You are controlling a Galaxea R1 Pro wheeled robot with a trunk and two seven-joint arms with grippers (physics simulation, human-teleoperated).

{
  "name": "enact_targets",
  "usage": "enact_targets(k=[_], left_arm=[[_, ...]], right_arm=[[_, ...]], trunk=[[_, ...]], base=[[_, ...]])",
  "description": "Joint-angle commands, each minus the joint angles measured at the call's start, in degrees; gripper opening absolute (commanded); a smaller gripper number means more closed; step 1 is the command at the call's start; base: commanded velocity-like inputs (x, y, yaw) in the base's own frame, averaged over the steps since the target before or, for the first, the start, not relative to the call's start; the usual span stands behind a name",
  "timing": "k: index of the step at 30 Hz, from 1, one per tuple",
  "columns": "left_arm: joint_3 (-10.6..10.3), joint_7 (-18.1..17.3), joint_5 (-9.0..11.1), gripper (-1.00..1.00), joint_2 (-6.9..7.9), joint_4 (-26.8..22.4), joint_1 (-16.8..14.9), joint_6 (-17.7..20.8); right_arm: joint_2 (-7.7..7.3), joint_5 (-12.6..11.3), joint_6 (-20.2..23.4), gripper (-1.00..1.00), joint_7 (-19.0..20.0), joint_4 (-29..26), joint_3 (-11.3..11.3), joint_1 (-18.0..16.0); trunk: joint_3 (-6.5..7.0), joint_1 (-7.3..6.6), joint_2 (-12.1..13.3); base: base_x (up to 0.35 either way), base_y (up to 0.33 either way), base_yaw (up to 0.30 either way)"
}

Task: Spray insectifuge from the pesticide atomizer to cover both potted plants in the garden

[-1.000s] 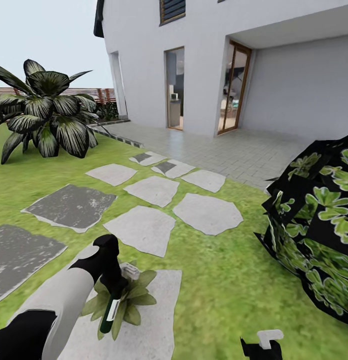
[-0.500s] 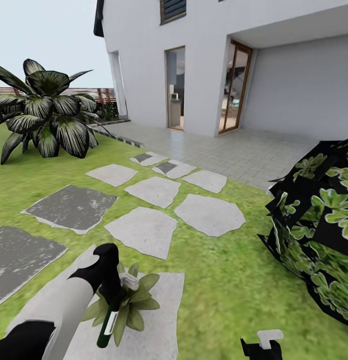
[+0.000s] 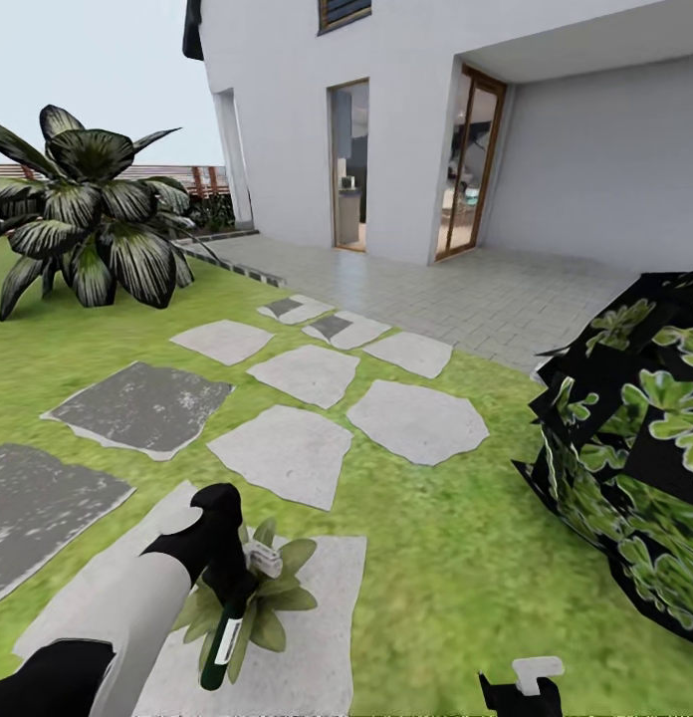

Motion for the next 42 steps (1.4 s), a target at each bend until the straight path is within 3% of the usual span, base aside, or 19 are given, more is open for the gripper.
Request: enact_targets(k=[1,9,35,42], left_arm=[[-0.05,-0.60,-0.61,-1.00,-0.05,-0.07,-0.02,0.60],[-0.12,-0.46,-0.64,-1.00,0.00,0.10,-0.02,0.60],[-0.35,-0.03,-0.64,-1.00,-0.11,0.01,-0.02,0.61],[-0.31,-0.09,-0.64,-1.00,-0.08,-0.02,-0.02,0.67]], right_arm=[[-0.01,0.26,-0.18,1.00,0.29,0.04,-0.49,-0.03],[-0.01,0.26,-0.20,1.00,0.29,0.04,-0.49,-0.03],[-0.01,0.26,-0.16,1.00,0.29,0.31,-0.48,-0.03],[-0.01,0.26,-0.18,1.00,0.29,0.31,-0.49,-0.03]], trunk=[[-0.15,-0.01,-0.02],[-0.71,-0.01,-0.02],[-0.80,-0.01,-0.02],[-2.25,1.09,-2.03]], base=[[0.000,-0.184,0.000],[0.000,-0.123,0.000],[-0.075,-0.006,0.000],[0.000,0.000,0.000]])
